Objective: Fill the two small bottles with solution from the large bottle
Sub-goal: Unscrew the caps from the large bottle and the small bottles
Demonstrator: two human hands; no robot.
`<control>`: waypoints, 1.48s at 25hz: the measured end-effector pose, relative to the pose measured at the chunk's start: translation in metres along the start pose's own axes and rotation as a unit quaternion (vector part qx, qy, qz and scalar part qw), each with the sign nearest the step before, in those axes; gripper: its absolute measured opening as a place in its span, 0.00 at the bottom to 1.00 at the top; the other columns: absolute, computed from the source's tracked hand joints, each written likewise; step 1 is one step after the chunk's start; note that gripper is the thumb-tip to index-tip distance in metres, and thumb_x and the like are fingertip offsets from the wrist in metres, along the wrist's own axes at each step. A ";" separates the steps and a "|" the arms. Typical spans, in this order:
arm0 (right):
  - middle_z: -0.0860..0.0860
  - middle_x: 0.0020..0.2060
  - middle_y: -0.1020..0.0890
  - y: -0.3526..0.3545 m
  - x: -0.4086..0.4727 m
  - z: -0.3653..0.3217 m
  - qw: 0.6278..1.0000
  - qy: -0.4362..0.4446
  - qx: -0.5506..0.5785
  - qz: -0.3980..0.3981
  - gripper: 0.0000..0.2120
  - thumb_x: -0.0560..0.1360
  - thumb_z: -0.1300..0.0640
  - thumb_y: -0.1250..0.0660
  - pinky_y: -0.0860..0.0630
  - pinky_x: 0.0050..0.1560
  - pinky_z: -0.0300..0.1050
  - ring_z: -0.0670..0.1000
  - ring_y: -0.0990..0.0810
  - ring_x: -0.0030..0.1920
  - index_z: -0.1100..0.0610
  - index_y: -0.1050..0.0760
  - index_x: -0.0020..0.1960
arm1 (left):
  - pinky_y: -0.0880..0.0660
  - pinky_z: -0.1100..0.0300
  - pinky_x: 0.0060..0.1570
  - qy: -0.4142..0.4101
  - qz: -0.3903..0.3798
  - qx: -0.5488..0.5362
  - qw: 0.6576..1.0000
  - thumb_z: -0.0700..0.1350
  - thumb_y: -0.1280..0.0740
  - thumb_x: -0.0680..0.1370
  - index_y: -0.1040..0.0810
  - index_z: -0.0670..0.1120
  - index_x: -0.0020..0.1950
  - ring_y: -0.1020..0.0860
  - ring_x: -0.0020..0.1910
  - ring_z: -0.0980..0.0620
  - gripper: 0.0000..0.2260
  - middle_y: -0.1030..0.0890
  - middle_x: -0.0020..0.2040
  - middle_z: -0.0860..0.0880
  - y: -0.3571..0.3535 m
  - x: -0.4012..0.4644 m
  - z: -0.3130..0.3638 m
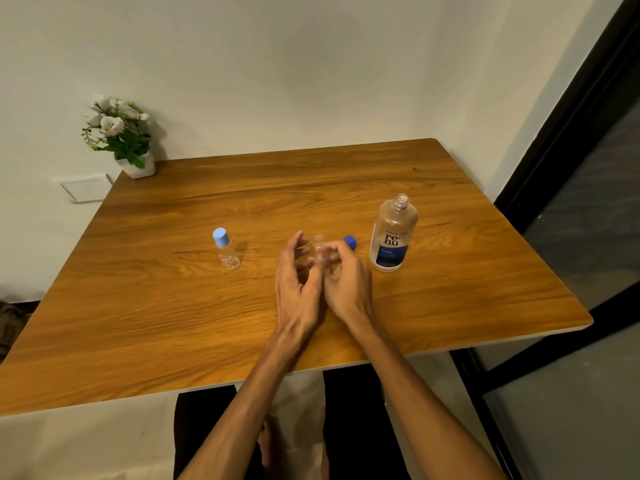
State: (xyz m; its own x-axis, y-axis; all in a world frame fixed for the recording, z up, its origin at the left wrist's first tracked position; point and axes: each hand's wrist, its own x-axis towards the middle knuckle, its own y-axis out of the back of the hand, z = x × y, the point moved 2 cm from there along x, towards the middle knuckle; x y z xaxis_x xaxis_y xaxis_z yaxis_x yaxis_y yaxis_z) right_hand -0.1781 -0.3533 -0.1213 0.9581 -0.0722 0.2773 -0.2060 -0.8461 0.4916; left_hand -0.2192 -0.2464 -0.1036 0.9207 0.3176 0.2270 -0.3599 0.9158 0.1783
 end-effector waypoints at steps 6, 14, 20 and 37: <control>0.54 0.42 0.16 0.007 0.014 -0.012 0.899 -0.159 0.407 -0.003 0.03 0.80 0.61 0.28 0.31 0.27 0.34 0.43 0.28 0.29 0.58 0.22 0.51 | 0.19 0.50 0.45 -0.025 -0.066 0.042 0.997 0.41 0.31 0.69 0.21 0.47 0.56 0.21 0.43 0.53 0.16 0.18 0.48 0.51 0.010 -0.012 0.003; 0.53 0.43 0.16 -0.010 0.019 -0.035 0.812 -0.232 0.534 -0.041 0.03 0.82 0.59 0.31 0.18 0.38 0.44 0.47 0.20 0.37 0.55 0.23 0.49 | 0.19 0.57 0.40 0.008 -0.050 0.005 0.999 0.36 0.25 0.74 0.21 0.45 0.57 0.18 0.37 0.57 0.13 0.15 0.47 0.54 0.002 0.004 -0.002; 0.47 0.49 0.14 -0.001 0.013 -0.017 0.970 -0.039 0.229 0.068 0.10 0.77 0.51 0.24 0.17 0.48 0.45 0.48 0.15 0.49 0.52 0.20 0.56 | 0.20 0.52 0.41 -0.059 0.011 0.252 0.966 0.52 0.28 0.73 0.19 0.52 0.53 0.18 0.40 0.52 0.10 0.16 0.44 0.54 0.029 0.030 -0.018; 0.44 0.49 0.14 0.034 -0.056 -0.024 0.989 0.042 0.027 0.138 0.14 0.72 0.60 0.21 0.19 0.50 0.41 0.43 0.17 0.49 0.54 0.17 0.56 | 0.24 0.49 0.46 -0.213 0.117 0.273 0.931 0.40 0.26 0.74 0.19 0.43 0.52 0.23 0.48 0.48 0.08 0.19 0.49 0.47 0.070 0.016 -0.001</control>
State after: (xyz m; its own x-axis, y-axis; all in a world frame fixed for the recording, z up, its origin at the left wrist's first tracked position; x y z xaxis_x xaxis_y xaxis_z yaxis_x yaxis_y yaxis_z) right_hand -0.2433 -0.3649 -0.1001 0.8462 -0.2628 0.4636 -0.4449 -0.8272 0.3431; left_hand -0.2297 -0.1771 -0.0881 0.7064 0.2599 0.6584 -0.6727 0.5358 0.5103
